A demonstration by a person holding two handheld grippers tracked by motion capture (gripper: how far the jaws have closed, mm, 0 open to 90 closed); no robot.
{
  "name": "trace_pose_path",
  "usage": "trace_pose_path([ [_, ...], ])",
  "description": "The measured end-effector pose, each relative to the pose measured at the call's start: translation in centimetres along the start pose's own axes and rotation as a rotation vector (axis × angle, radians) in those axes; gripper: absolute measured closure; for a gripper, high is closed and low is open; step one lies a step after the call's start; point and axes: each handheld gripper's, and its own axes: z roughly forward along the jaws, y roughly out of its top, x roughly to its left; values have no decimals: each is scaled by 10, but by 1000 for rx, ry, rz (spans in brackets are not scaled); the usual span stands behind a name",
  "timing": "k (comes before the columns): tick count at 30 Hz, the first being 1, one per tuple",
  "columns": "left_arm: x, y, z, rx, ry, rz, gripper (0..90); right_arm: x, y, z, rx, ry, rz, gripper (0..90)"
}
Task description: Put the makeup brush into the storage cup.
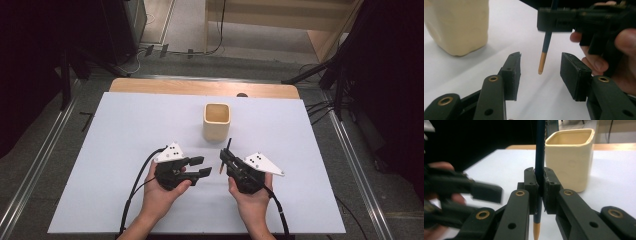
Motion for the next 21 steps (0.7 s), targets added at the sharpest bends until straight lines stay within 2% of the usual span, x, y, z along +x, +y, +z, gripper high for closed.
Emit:
trace_pose_path([
  [1, 1, 2, -3, -7, -1, 0, 516, 1, -1, 1, 9, -4, -21, 846],
  [2, 1, 4, -7, -22, -3, -4, 523, 4, -5, 5, 35, -20, -113, 846],
  [3, 1, 4, -7, -22, -3, -4, 527, 4, -5, 5, 35, -20, -113, 846],
  [6, 2, 8, -13, -45, 2, -15, 550, 15, -13, 12, 75, -23, -226, 845],
  [7, 2, 8, -13, -45, 2, -15, 555, 15, -13, 12, 75, -23, -226, 845],
  [8, 3, 9, -15, -53, 2, -20, 561, 20, -17, 15, 90, -13, -256, 846],
  [9, 3, 10, -16, -56, 4, -25, 561, 20, -17, 15, 90, -13, -256, 846],
  [10, 3, 11, -17, -58, 1, -24, 569, 25, -19, 17, 97, -3, -283, 846],
  [13, 3, 11, -18, -63, -4, -32, 579, 29, -22, 19, 101, 8, -304, 846],
  [21, 0, 12, -14, -30, -19, -35, 640, 41, -28, 21, 111, 44, -355, 846],
])
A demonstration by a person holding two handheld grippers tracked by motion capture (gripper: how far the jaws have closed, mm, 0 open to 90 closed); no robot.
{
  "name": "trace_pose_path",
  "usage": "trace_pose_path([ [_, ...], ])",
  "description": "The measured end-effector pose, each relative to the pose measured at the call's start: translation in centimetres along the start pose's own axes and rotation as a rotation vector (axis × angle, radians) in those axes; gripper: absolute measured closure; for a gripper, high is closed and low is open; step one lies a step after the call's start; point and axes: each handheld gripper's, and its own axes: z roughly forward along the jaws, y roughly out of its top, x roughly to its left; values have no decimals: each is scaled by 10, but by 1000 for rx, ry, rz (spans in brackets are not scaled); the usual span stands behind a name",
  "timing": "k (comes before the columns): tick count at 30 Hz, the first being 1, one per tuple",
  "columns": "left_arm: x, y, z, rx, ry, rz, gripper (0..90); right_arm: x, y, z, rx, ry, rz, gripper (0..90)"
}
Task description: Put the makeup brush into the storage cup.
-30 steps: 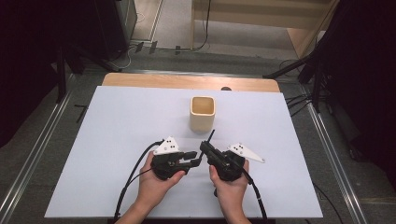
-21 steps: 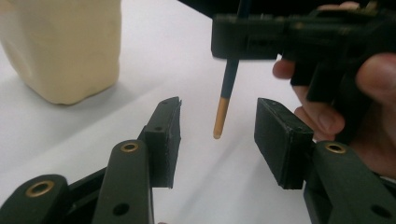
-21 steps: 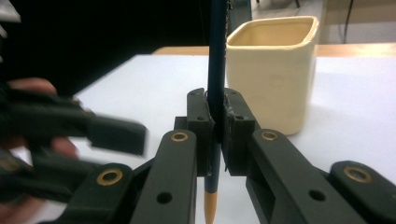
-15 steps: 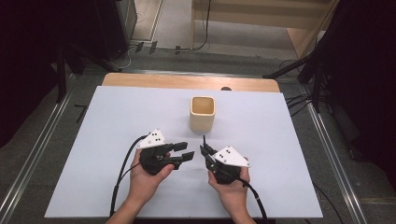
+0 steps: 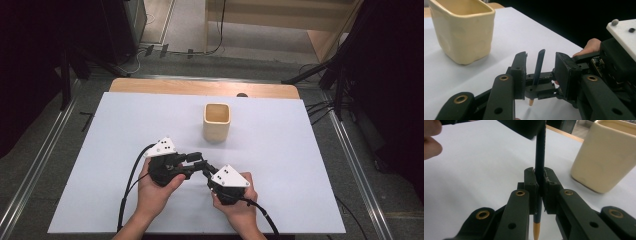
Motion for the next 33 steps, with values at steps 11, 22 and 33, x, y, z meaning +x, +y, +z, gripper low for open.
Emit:
trace_pose_path([
  [11, -5, 2, -2, 18, 53, 31, 866, 6, 1, 0, -18, 16, 31, 759],
  [22, 0, 6, -16, -50, 83, 27, 867, 5, -6, 7, 57, 0, 70, 754],
  [33, 11, 9, -16, 41, -32, -35, 655, -3, -10, 7, 116, -46, -200, 845],
])
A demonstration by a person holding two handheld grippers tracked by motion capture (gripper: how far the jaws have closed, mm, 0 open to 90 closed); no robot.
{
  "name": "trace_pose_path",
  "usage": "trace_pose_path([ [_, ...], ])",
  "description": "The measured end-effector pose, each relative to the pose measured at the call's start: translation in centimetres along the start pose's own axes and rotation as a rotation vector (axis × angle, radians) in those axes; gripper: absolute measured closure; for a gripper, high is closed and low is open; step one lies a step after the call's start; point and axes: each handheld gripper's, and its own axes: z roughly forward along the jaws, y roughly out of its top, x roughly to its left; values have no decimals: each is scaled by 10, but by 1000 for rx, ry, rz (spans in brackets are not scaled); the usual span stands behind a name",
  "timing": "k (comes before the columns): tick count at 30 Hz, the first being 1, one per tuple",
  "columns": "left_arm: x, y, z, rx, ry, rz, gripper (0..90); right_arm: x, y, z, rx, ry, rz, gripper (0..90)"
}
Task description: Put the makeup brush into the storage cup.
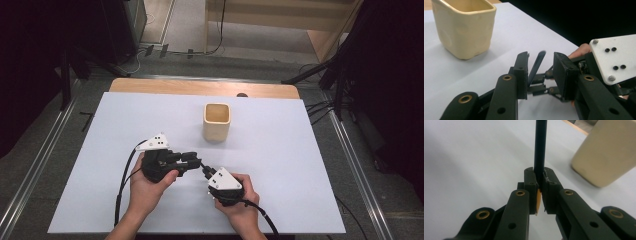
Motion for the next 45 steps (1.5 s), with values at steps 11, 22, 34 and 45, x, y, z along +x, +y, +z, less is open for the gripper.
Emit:
trace_pose_path([
  [11, -1, 1, 9, 119, 45, -16, 685, -6, -4, 0, 84, -145, -338, 845],
  [22, 0, -1, 17, 196, 77, -8, 862, -5, -5, 1, 45, -178, -338, 682],
  [34, 10, -7, -2, -54, 112, -34, 863, -28, 1, -26, -52, -110, 415, 144],
  [45, 0, -20, 7, -203, 115, 27, 863, -40, -1, -39, -180, 17, 886, 38],
])
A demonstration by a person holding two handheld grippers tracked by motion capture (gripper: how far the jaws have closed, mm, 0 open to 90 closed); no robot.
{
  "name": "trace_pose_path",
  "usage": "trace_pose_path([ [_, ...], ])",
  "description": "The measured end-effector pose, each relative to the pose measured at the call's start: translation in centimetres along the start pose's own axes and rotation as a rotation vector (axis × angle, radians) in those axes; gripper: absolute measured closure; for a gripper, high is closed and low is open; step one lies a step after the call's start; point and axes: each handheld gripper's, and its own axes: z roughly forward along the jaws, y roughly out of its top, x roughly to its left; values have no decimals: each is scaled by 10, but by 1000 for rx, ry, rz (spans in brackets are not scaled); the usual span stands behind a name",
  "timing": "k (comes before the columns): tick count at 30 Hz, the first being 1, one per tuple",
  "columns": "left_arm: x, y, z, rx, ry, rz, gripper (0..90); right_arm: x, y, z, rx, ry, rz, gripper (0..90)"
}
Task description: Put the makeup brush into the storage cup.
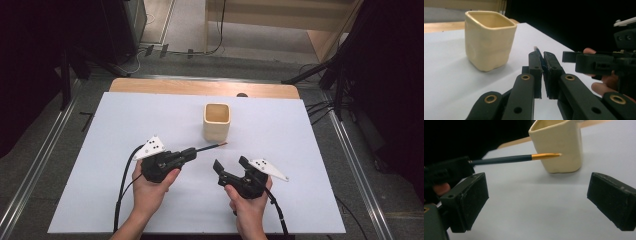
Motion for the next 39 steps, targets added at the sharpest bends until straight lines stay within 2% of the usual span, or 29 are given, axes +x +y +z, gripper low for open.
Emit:
trace_pose_path([
  [2, -2, -2, 2, -17, 2, 12, 864, -3, 1, -1, -2, 28, 103, 59],
  [3, -3, -4, 2, -26, -1, 15, 864, -8, 2, -2, -10, 59, 176, 95],
  [4, -6, -7, 4, -41, 0, 14, 863, -9, 2, -3, -13, 67, 210, 119],
  [5, -6, -7, 4, -41, 0, 14, 864, -9, 2, -3, -13, 67, 210, 119],
  [6, -7, -9, 5, -49, -7, 14, 864, -13, 2, -4, -17, 85, 262, 136],
  [7, -8, -10, 6, -54, -5, 17, 864, -13, 2, -4, -17, 85, 262, 136],
  [8, -10, -12, 8, -59, -8, 22, 864, -14, 2, -4, -12, 101, 306, 153],
  [9, -12, -14, 9, -61, -13, 27, 864, -14, 2, -4, -12, 101, 306, 153],
  [13, -20, -20, 15, -65, -20, 55, 863, -18, 2, -4, -10, 134, 413, 229],
  [15, -22, -21, 16, -67, -24, 57, 864, -18, 2, -4, -12, 132, 415, 244],
  [18, -26, -24, 19, -64, -31, 68, 863, -23, 2, -2, -6, 149, 455, 284],
  [19, -27, -24, 20, -62, -36, 73, 863, -27, 2, 0, 9, 166, 485, 319],
  [21, -30, -26, 22, -60, -38, 86, 864, -29, 2, 1, 12, 171, 500, 332],
  [23, -34, -28, 24, -55, -43, 98, 863, -35, 2, 2, 14, 181, 530, 398],
  [26, -35, -28, 25, -54, -50, 104, 864, -38, 2, 3, 13, 195, 552, 436],
  [27, -37, -29, 25, -48, -50, 113, 863, -41, 2, 4, 19, 207, 575, 460],
  [31, -39, -30, 27, -46, -51, 125, 863, -44, 2, 5, 24, 217, 591, 501],
  [33, -39, -30, 27, -42, -55, 129, 862, -46, 2, 5, 32, 224, 608, 607],
  [34, -37, -30, 30, -17, -55, 140, 797, -50, 1, 5, 8, 265, 607, 749],
  [35, -37, -30, 30, -17, -55, 140, 650, -50, 1, 5, 8, 265, 607, 749],
  [36, -37, -31, 33, -20, -37, 156, 650, -51, 1, 4, 4, 279, 600, 792],
  [37, -36, -32, 38, 41, -5, 140, 244, -53, 2, 3, -22, 303, 563, 833],
  [38, -36, -32, 38, 41, -5, 140, 178, -53, 2, 3, -22, 303, 563, 833],
  [39, -35, -32, 38, 67, 6, 134, 178, -54, 3, 2, -35, 313, 546, 835],
])
